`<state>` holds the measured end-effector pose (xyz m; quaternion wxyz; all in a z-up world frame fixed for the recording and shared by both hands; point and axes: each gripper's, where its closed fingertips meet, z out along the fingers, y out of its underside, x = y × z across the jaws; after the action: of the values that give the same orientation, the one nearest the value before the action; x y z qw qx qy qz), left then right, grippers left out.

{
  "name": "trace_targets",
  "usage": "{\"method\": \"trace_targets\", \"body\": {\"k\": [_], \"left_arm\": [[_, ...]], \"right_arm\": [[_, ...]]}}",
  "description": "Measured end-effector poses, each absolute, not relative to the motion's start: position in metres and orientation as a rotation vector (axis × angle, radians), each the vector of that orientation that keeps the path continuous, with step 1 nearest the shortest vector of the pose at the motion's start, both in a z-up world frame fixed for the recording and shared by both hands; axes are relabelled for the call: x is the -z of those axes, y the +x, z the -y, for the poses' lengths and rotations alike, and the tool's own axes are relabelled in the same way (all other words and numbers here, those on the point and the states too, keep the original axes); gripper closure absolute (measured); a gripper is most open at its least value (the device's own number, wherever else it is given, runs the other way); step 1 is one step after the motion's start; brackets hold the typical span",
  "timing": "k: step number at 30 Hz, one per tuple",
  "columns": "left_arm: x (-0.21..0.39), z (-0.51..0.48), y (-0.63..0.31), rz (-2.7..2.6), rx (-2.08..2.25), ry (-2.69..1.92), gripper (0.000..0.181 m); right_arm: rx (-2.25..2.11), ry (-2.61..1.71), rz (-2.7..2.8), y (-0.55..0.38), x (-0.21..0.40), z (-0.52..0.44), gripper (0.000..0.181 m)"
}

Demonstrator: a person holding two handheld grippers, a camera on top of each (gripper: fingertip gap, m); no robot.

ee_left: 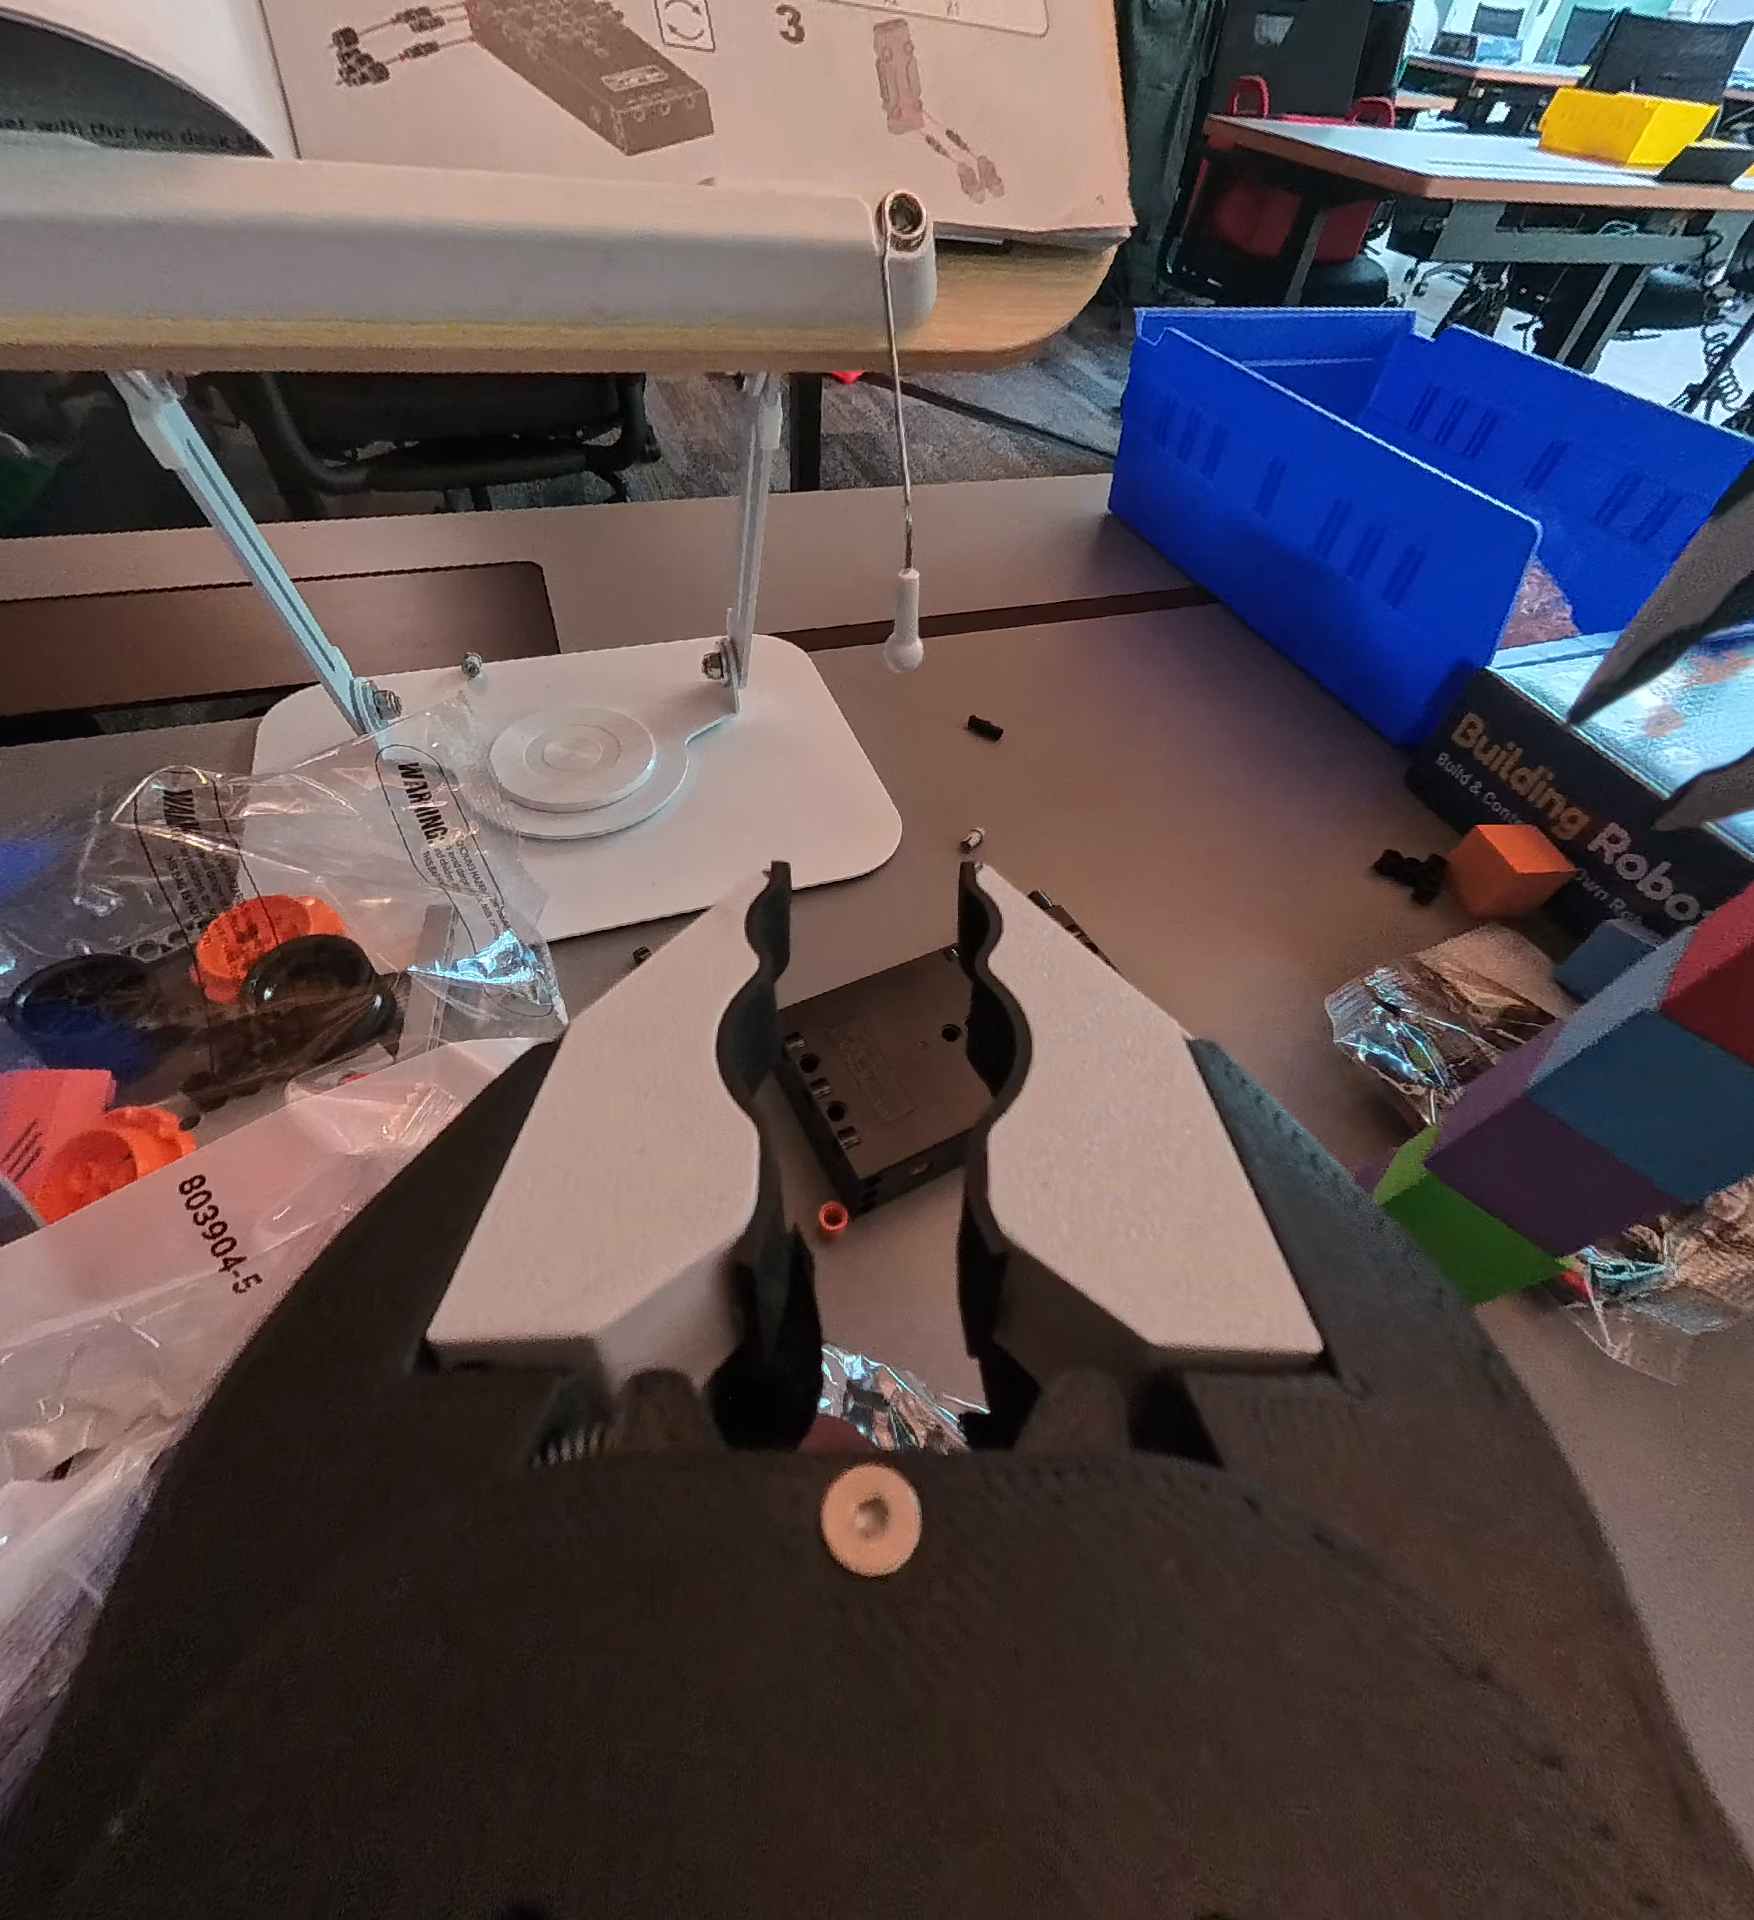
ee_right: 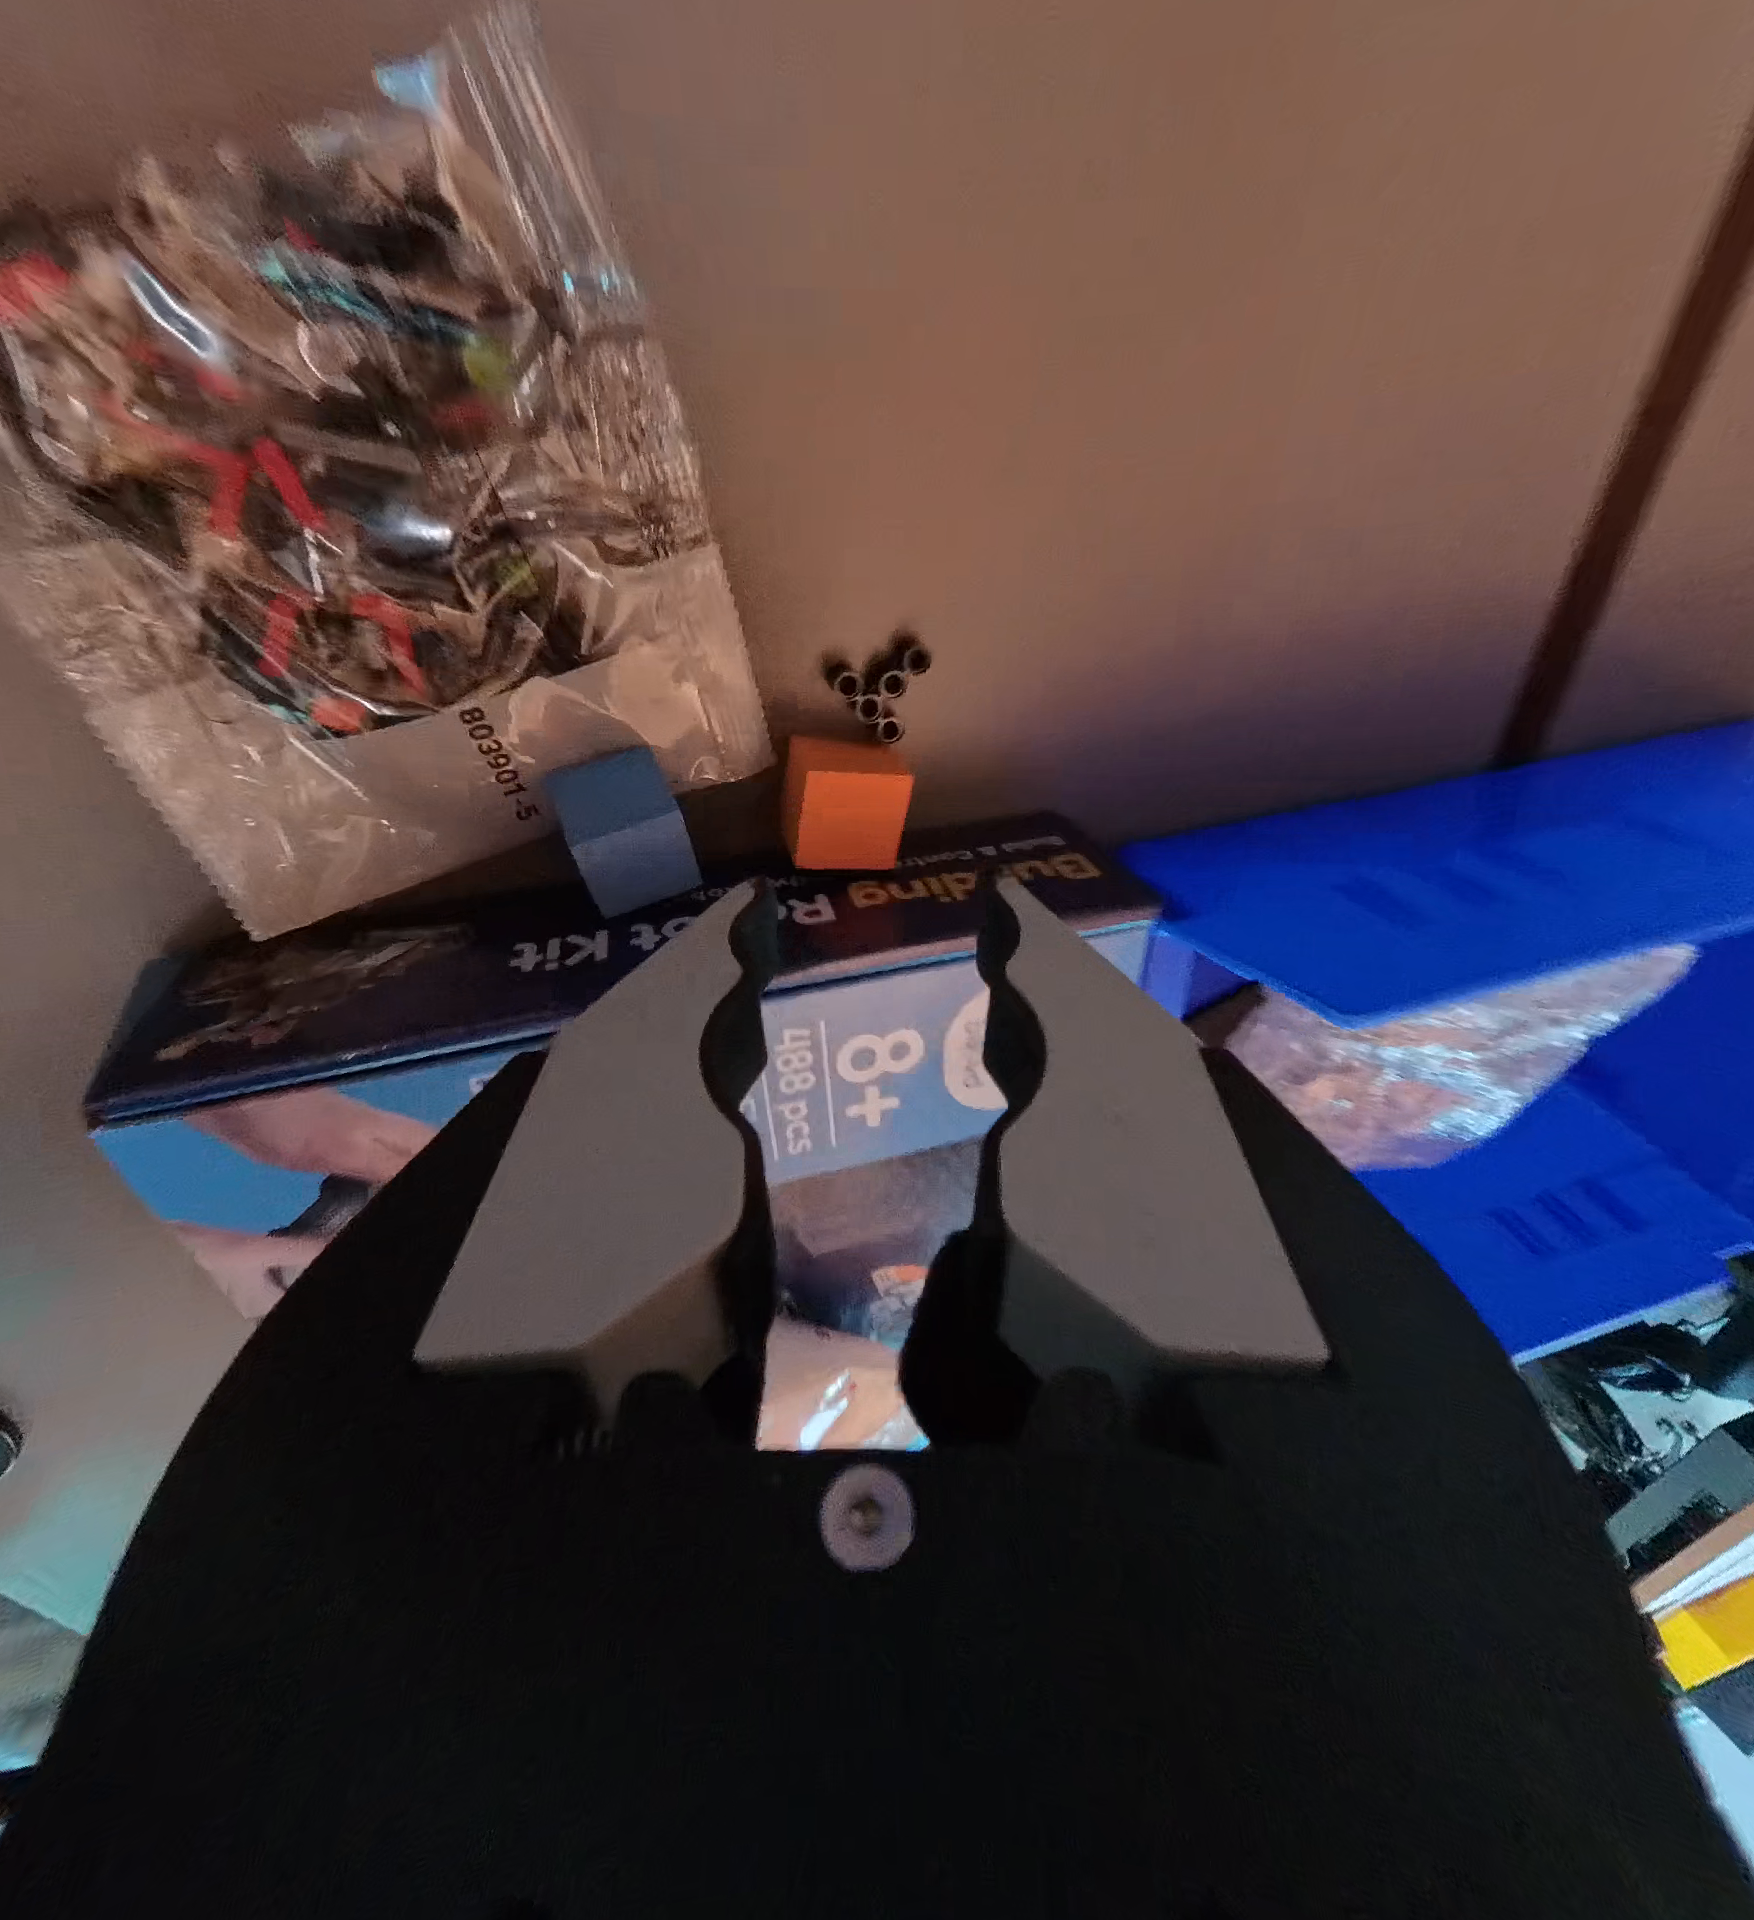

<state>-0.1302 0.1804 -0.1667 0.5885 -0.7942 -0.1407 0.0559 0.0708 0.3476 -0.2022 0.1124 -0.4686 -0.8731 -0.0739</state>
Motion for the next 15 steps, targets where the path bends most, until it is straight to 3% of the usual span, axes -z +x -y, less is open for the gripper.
{"method": "trace_targets", "body": {"k": [6, 15], "left_arm": [[0.168, -0.182, -0.130, 0.324, -0.132, -1.856, 0.151], [0.167, -0.182, -0.130, 0.324, -0.128, -1.852, 0.151]], "right_arm": [[0.306, -1.440, 2.626, 0.078, 0.248, -0.360, 0.148], [0.259, -1.483, 2.632, 0.074, 0.255, -0.361, 0.156]]}}
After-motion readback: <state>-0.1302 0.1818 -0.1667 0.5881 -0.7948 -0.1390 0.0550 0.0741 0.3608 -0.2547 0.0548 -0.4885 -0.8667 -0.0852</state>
